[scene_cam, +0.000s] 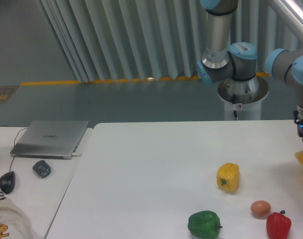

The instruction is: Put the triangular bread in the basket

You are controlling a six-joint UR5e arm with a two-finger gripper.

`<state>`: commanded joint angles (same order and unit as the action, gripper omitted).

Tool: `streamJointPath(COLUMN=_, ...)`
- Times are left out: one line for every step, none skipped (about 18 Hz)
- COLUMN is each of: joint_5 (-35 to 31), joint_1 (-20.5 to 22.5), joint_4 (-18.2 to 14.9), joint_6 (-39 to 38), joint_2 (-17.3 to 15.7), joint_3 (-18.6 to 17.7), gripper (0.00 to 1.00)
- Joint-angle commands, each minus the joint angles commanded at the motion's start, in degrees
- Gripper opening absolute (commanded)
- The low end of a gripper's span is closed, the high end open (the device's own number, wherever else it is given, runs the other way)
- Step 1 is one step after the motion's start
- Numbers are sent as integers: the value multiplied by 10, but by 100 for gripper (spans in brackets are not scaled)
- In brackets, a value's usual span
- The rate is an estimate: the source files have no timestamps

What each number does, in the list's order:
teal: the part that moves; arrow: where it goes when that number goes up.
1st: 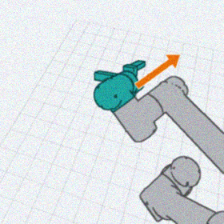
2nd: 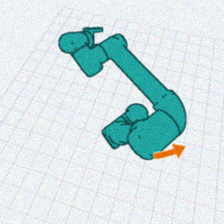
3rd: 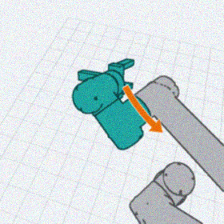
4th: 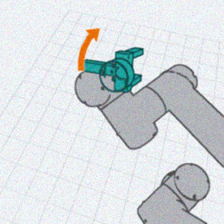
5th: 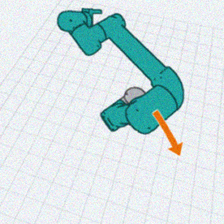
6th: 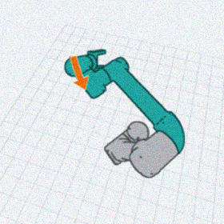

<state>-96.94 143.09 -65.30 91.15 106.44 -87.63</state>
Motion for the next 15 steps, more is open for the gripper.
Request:
streamJointPath(joint_5=0, joint_1=-8, joint_4=-2, joint_6=-13, joint_2=0, joint_3=-1, gripper=100)
streamJointPath(joint_5=0, joint_1=-14, joint_4=-4, joint_6=-21, joint_2=0, joint_3=-1, gripper=100)
streamJointPath(joint_5=-4, joint_1=-18, joint_4=-11, joint_6=-28, joint_2=-1, joint_3=-1, gripper=100)
streamJointPath(joint_5=-15, joint_1=-27, joint_4=-17, joint_6=-34, joint_2=-1, joint_3=-1, gripper=100)
streamJointPath(joint_5=-21, joint_1=-36, joint_4=-22, joint_6=-45, joint_2=-2, joint_3=-1, gripper=100)
streamJointPath(joint_5=-23, joint_1=-40, joint_4=-25, joint_6=-54, joint_2=-2, joint_3=-1, gripper=100)
streamJointPath(joint_5=-23, joint_1=-43, joint_4=-26, joint_6=-67, joint_2=-1, joint_3=-1, gripper=100)
streamJointPath(joint_5=-23, joint_1=-44, joint_4=-26, joint_6=-75, joint_2=-1, joint_3=-2, gripper=100)
streamJointPath(joint_5=-23, joint_1=-48, joint_4=-32, joint_6=-84, joint_2=-1, joint_3=-2, gripper=100)
streamJointPath(joint_5=-22, joint_1=-50, joint_4=-34, joint_6=-88, joint_2=-1, joint_3=-2, gripper=100)
streamJointPath(joint_5=-23, joint_1=-51, joint_4=-35, joint_6=-91, joint_2=-1, joint_3=-2, gripper=100)
streamJointPath(joint_5=-23, joint_1=-52, joint_4=-35, joint_6=-91, joint_2=-1, joint_3=-2, gripper=100)
streamJointPath(joint_5=-23, joint_1=-54, joint_4=-35, joint_6=-91, joint_2=-1, joint_3=-2, gripper=100)
streamJointPath(joint_5=-23, joint_1=-54, joint_4=-35, joint_6=-91, joint_2=0, joint_3=-2, gripper=100)
streamJointPath(joint_5=-23, joint_1=-54, joint_4=-35, joint_6=-91, joint_2=0, joint_3=-2, gripper=100)
